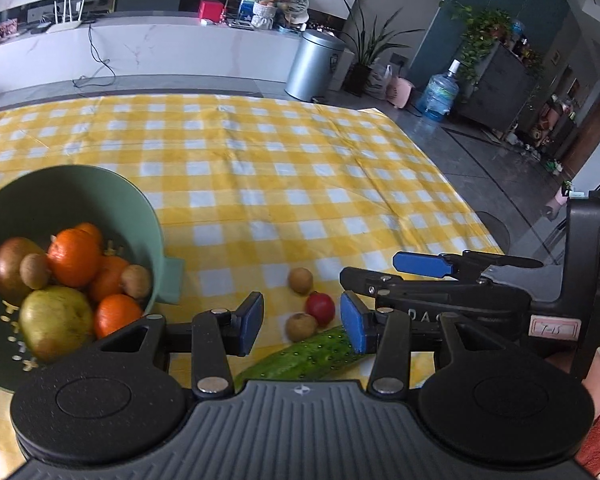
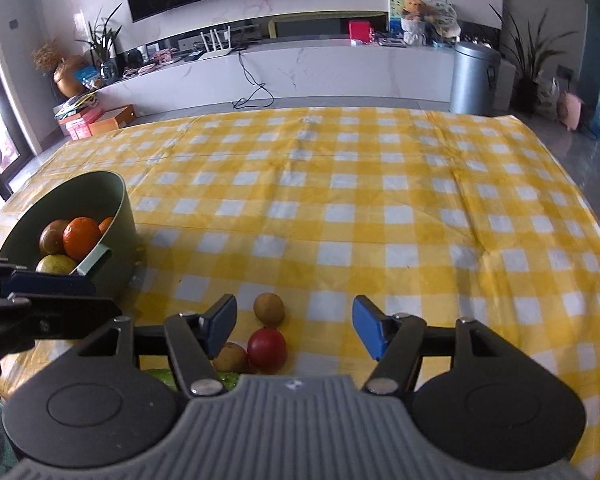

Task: Organize fruits
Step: 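Withdraw both open tools toward the remaining kiwis and tomato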

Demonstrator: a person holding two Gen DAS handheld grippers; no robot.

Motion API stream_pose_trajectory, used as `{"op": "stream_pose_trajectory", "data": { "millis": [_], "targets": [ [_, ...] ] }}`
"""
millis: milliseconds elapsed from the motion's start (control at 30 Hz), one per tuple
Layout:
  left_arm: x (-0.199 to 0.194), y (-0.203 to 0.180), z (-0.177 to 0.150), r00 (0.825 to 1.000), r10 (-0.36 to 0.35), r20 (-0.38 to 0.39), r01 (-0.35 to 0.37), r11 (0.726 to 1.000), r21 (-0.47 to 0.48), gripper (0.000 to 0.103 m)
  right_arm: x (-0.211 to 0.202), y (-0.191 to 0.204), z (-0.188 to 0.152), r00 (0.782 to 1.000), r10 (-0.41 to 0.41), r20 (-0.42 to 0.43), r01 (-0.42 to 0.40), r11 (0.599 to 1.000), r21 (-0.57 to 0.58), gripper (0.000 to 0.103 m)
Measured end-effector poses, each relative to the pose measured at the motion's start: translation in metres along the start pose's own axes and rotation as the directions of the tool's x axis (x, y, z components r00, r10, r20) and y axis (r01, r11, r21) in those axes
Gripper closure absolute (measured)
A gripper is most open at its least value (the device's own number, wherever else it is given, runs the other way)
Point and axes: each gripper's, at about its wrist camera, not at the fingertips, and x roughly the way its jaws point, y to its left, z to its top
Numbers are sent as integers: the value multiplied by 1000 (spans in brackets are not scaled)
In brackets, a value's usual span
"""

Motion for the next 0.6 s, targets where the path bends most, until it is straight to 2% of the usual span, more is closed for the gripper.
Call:
{"op": "stream_pose_trajectory", "data": {
  "millis": [100, 233, 433, 600],
  "targets": [
    [11, -3, -3, 1000, 7, -20, -6, 1000, 8, 50, 0, -9, -1, 1000, 12, 7, -12, 999, 53, 35],
    [20, -3, -11, 999, -3, -34, 4, 1000, 29, 50, 5, -15, -1, 1000, 12, -5, -11, 996, 91, 35],
    [38, 4, -18, 997, -22, -71, 22, 1000, 0, 50, 18, -26, 1, 998, 35, -51, -26, 985, 171, 36],
    [52, 4, -21, 995, -29, -92, 29, 1000, -9, 50, 30, -31, 0, 994, 71, -87, -51, 976, 212, 49]
  ]
}}
